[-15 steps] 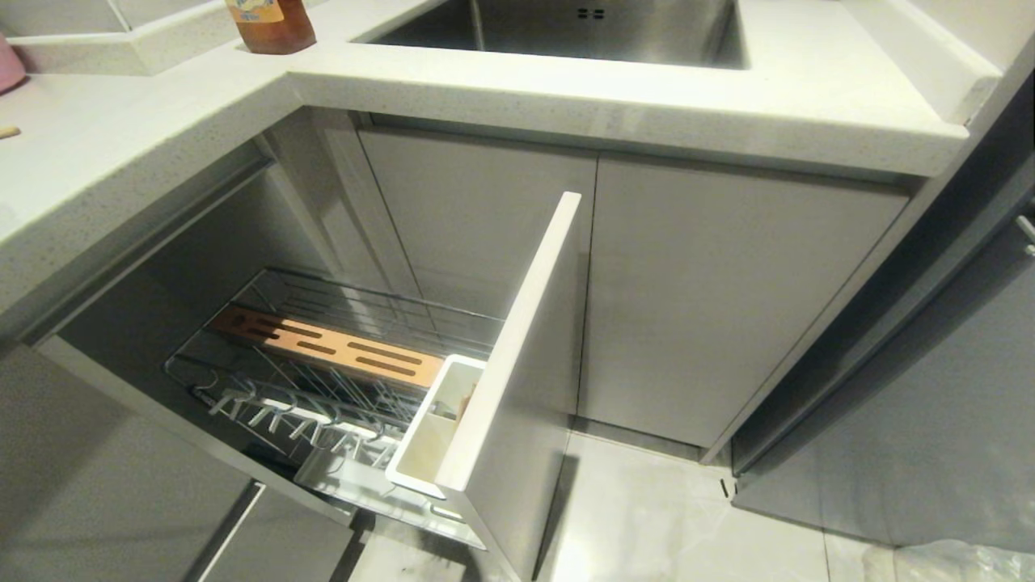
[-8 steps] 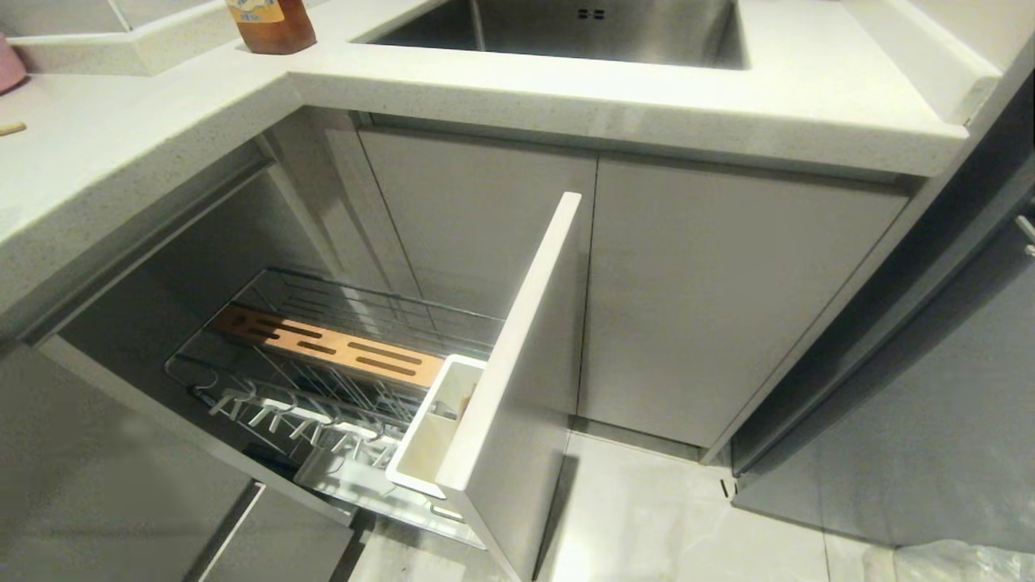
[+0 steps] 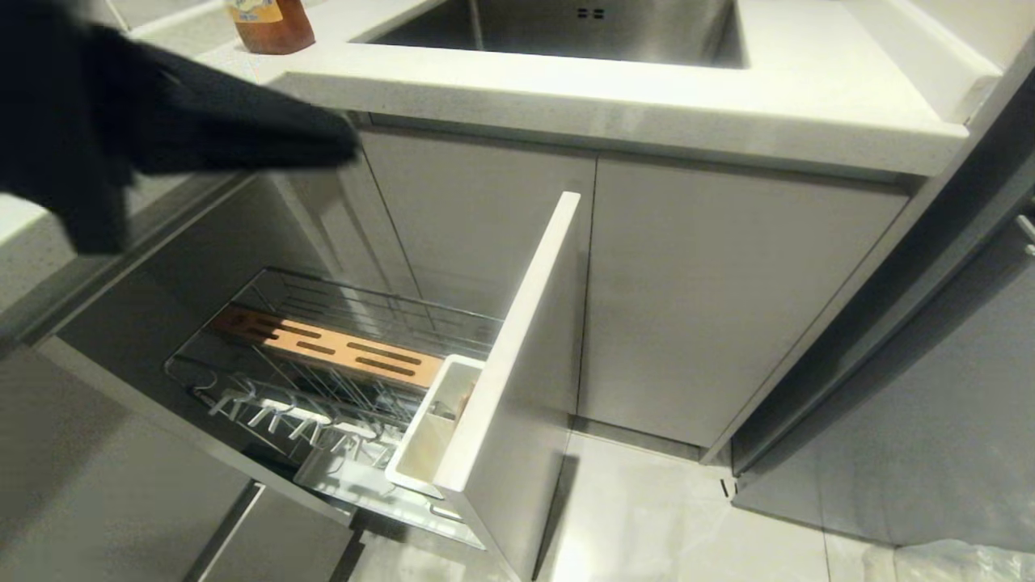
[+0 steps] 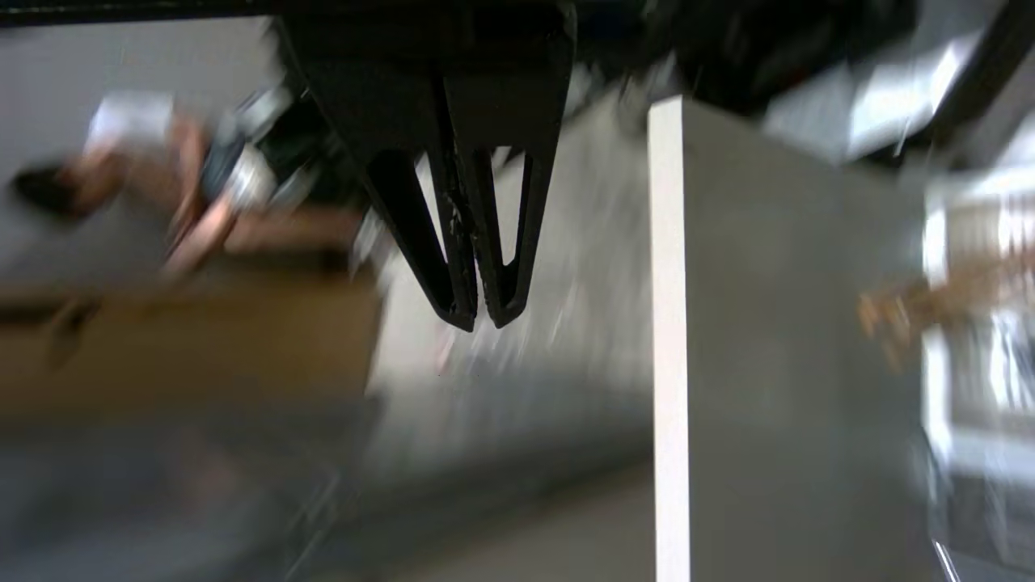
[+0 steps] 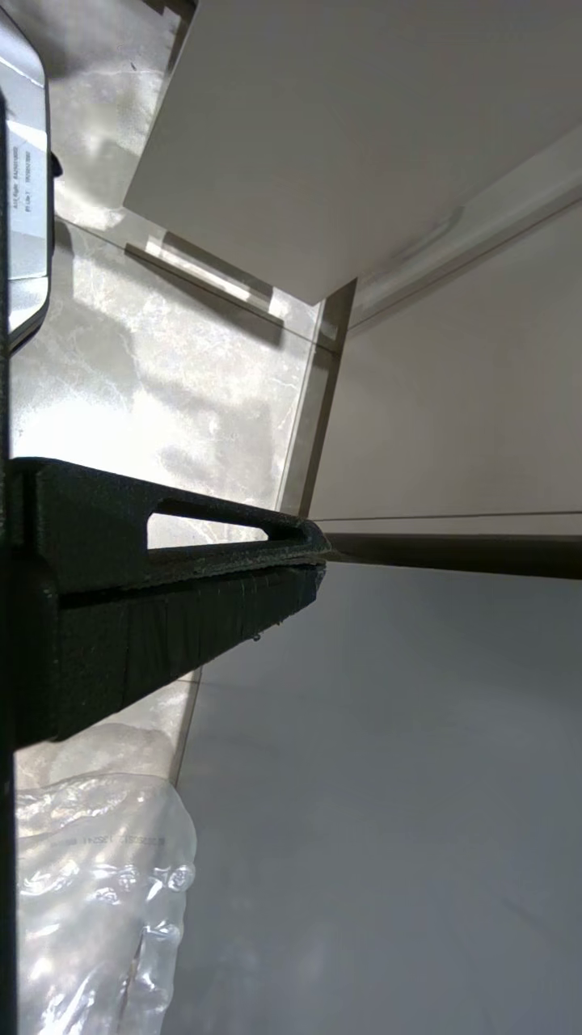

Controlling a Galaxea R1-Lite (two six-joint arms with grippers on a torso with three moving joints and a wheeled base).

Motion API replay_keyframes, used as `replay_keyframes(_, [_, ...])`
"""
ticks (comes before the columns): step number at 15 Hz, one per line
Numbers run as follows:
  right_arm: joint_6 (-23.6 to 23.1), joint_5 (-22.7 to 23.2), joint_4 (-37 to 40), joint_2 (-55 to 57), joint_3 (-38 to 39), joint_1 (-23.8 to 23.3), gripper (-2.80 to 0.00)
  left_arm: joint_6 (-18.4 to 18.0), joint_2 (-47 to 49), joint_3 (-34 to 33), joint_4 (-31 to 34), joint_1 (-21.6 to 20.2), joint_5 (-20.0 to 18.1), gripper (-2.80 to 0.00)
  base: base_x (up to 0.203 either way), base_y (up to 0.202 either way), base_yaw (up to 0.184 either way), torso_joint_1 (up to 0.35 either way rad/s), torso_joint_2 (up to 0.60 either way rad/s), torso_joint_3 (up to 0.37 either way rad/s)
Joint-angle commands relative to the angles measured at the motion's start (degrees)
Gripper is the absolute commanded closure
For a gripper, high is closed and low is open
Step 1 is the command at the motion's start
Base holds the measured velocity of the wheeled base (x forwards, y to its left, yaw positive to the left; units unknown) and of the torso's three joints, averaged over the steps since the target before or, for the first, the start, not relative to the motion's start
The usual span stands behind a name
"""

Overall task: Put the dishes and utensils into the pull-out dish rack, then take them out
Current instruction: Close the cupboard

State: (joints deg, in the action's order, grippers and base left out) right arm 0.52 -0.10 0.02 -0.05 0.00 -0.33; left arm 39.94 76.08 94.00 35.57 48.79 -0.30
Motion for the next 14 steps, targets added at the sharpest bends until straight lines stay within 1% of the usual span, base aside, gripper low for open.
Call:
replay_keyframes(1, [0.0, 0.01, -0.02, 0.05, 0.0, -0.02, 0.0, 0.08, 12.83, -1.38, 4.39, 4.99, -0.37, 0.0, 0.0, 0.0, 0.0, 0.0, 0.0, 0.0])
replay_keyframes(3, [0.0, 0.01, -0.02, 0.05, 0.0, -0.02, 0.0, 0.09, 18.23, -1.36, 7.68, 7.87, -0.62, 0.0, 0.0, 0.0, 0.0, 0.0, 0.0, 0.0])
replay_keyframes(4, [0.0, 0.01, -0.02, 0.05, 0.0, -0.02, 0.0, 0.24, 20.26, -1.36, 8.41, 8.52, -0.4, 0.0, 0.0, 0.0, 0.0, 0.0, 0.0, 0.0])
replay_keyframes(6, [0.0, 0.01, -0.02, 0.05, 0.0, -0.02, 0.0, 0.61, 23.05, -1.15, 8.94, 9.33, 1.7, 0.0, 0.0, 0.0, 0.0, 0.0, 0.0, 0.0])
replay_keyframes(8, [0.0, 0.01, -0.02, 0.05, 0.0, -0.02, 0.0, 1.31, 23.62, -0.53, 9.88, 9.66, 4.2, 0.0, 0.0, 0.0, 0.0, 0.0, 0.0, 0.0])
replay_keyframes(11, [0.0, 0.01, -0.02, 0.05, 0.0, -0.02, 0.0, 1.62, 23.67, 0.8, 11.85, 10.58, 11.17, 0.0, 0.0, 0.0, 0.0, 0.0, 0.0, 0.0])
replay_keyframes(12, [0.0, 0.01, -0.02, 0.05, 0.0, -0.02, 0.0, 2.09, 23.64, 1.3, 12.71, 10.82, 12.95, 0.0, 0.0, 0.0, 0.0, 0.0, 0.0, 0.0])
replay_keyframes(13, [0.0, 0.01, -0.02, 0.05, 0.0, -0.02, 0.0, 2.97, 23.58, 2.21, 14.04, 11.24, 15.65, 0.0, 0.0, 0.0, 0.0, 0.0, 0.0, 0.0])
replay_keyframes(14, [0.0, 0.01, -0.02, 0.05, 0.0, -0.02, 0.0, 3.21, 23.47, 2.75, 14.95, 11.4, 17.32, 0.0, 0.0, 0.0, 0.0, 0.0, 0.0, 0.0])
